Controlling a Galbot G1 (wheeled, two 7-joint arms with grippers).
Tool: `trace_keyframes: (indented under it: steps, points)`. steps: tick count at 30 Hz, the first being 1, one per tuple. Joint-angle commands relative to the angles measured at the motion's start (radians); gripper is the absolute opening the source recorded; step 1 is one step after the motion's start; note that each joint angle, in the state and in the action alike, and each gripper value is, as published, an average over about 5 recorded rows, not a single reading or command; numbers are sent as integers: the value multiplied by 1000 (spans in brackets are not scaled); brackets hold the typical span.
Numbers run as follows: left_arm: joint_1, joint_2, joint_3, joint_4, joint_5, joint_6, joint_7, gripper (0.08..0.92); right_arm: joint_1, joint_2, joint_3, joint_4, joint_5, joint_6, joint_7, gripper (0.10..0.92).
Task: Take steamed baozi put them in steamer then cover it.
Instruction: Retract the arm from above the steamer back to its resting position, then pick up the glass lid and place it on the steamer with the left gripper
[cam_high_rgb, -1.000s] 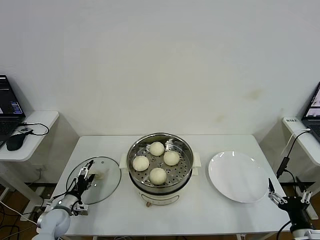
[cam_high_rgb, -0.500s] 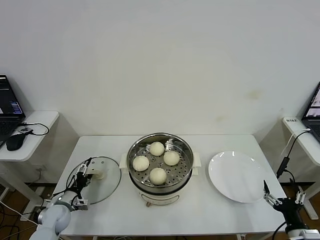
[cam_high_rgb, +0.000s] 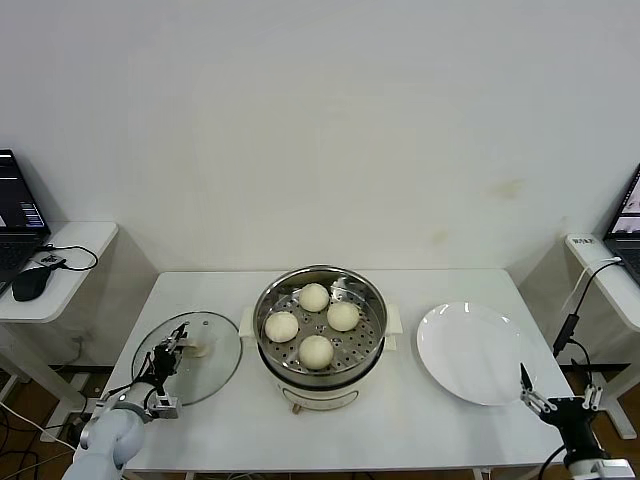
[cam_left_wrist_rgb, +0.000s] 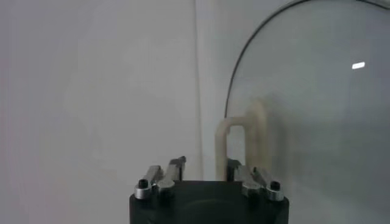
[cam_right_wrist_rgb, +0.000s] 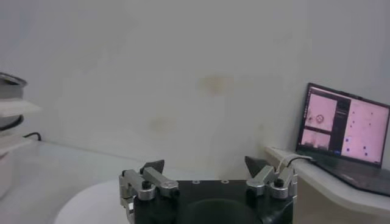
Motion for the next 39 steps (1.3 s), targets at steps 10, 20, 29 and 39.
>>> trace_keyframes:
  steps: [10, 20, 29, 39]
  points:
    - [156, 15, -138, -345, -50, 96, -2, 134, 1, -9, -25, 12, -7, 1, -1, 823]
    - [227, 74, -175, -656, -136, 263, 146, 134, 8, -14, -62, 9, -26, 10, 2, 823]
    - [193, 130, -51, -789, -242, 370, 243, 134, 8, -1, -91, 9, -76, 11, 18, 823]
    - [56, 96, 260, -741, -164, 456, 262, 134, 31, 50, -122, -18, -217, 22, 63, 823]
